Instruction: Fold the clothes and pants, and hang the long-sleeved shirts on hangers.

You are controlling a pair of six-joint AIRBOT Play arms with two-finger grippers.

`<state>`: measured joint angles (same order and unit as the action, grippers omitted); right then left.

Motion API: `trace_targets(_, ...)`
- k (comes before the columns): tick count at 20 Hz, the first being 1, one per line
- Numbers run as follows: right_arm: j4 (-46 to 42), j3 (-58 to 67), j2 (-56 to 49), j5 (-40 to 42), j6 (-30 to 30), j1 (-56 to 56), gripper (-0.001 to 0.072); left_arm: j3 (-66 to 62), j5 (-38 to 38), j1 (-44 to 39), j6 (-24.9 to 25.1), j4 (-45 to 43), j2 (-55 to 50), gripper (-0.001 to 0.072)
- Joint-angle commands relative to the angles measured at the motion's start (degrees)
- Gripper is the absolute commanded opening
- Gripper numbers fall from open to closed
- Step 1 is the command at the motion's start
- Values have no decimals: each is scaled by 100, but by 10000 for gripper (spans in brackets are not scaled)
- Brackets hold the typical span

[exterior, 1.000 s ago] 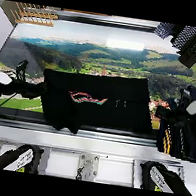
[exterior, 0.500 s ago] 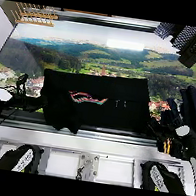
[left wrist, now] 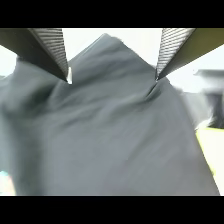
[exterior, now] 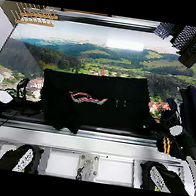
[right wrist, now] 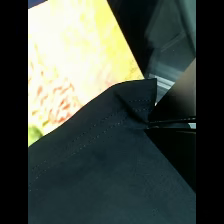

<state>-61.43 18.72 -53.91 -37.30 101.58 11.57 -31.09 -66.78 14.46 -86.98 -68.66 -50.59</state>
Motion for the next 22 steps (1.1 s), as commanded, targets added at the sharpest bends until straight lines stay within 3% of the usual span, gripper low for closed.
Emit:
trace_targets(1,20,-2,-9,87,-7,-31,16,374,-354,4,-544,-413,4,550)
trace_targets(3,20,-2,-9,92,-7,-31,16,785,-195,4,-531,275,2,550)
trace_targets(8,20,-2,-9,94,-7,-31,16,1537,382,2,31,1733,4,549)
trace_targets(14,20,-2,-9,105,-7,-28,16,1587,922,-776,55,1716,2,546)
trace_targets(15,20,-2,-9,101,-7,-28,16,1576,992,-977,46,1679,2,450)
trace_targets(18,4,74,-7,-17,-247,-11,16,1292,732,-1246,-164,901,4,6)
trace_targets(20,-286,367,-4,-463,-262,44,15,835,214,-1152,-356,35,4,7)
trace_targets(22,-997,857,-4,-1287,-262,83,15,247,-518,-841,-201,-514,7,7)
